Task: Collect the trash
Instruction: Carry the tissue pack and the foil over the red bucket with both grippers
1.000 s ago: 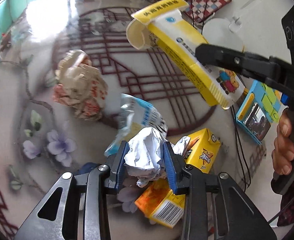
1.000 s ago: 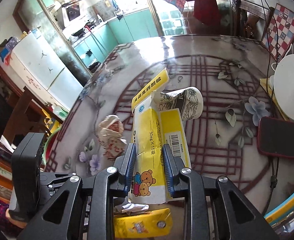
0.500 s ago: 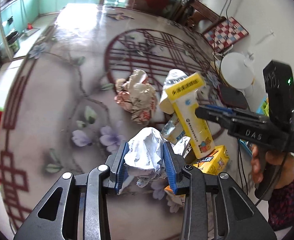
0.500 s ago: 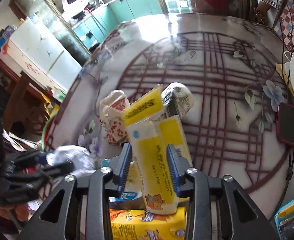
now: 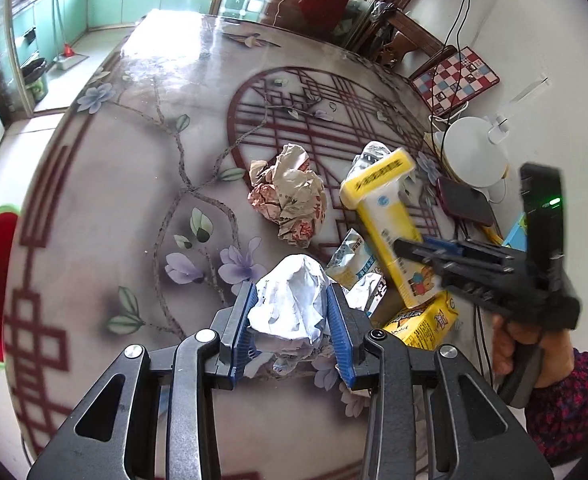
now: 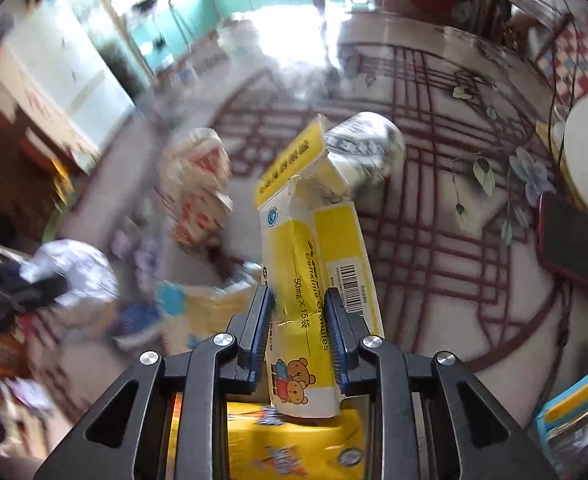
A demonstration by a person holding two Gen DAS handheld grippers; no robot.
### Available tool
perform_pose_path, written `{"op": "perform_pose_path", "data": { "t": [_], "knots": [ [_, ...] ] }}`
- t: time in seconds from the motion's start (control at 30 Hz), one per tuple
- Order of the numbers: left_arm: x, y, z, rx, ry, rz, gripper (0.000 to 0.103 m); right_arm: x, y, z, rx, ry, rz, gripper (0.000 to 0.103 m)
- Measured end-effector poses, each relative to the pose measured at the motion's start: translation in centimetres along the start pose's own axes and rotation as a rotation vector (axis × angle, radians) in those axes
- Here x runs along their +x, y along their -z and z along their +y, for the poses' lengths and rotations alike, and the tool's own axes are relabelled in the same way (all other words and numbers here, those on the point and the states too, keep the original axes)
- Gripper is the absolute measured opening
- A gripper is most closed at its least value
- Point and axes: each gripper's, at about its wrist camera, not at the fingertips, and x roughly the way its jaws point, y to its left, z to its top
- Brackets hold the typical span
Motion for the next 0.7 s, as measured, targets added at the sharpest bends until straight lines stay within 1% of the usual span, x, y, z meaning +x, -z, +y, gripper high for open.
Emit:
{"op": "perform_pose_path", "data": {
  "t": [0.07,0.17,0.23,0.27,0.3,0.33,0.37,0.4,0.47,0.63,0.7],
  "knots": [
    [-0.2,0.0,0.1,-0.004,0.005,-0.004,0.034,-1.5,-0.4,0.1,0.019,-0.039,-0.041,0.023],
    [-0.5,-0.1,0.4,-0.006,0.011,-0.013,0.034,-3.5,-1.1,0.0,0.068,-0.128,-0.098,0.023],
    [-0.7,-0.1,0.5,-0.008,0.017,-0.017,0.034,-4.2,-1.5,-0.5,0.138,-0.252,-0.115,0.023],
    [-0.8,-0.1,0.6,-0.009,0.019,-0.020,0.034,-4.1,-1.7,-0.9,0.195,-0.317,-0.119,0.023],
    [-1.0,-0.1,0.7,-0.008,0.021,-0.023,0.034,-3.9,-1.6,-1.5,0.253,-0.352,-0.113,0.023],
    [-1.1,0.0,0.8,-0.007,0.022,-0.026,0.034,-3.7,-1.6,-1.7,0.286,-0.351,-0.111,0.023],
    [-1.3,0.0,1.0,-0.005,0.022,-0.030,0.034,-3.8,-1.5,-1.7,0.292,-0.338,-0.118,0.023],
    [-1.6,0.1,1.2,-0.001,0.019,-0.037,0.034,-4.0,-1.5,-1.4,0.288,-0.316,-0.127,0.023],
    [-2.1,0.2,1.7,0.007,0.004,-0.048,0.034,-4.2,-1.5,-0.7,0.274,-0.299,-0.133,0.023],
    [-3.2,0.3,3.9,-0.013,-0.040,-0.065,0.034,-4.7,-2.1,2.9,0.188,-0.221,-0.141,0.023],
    [-3.7,0.5,4.9,-0.019,-0.047,-0.070,0.034,-4.8,-2.0,4.2,0.164,-0.205,-0.145,0.023]
  ]
}}
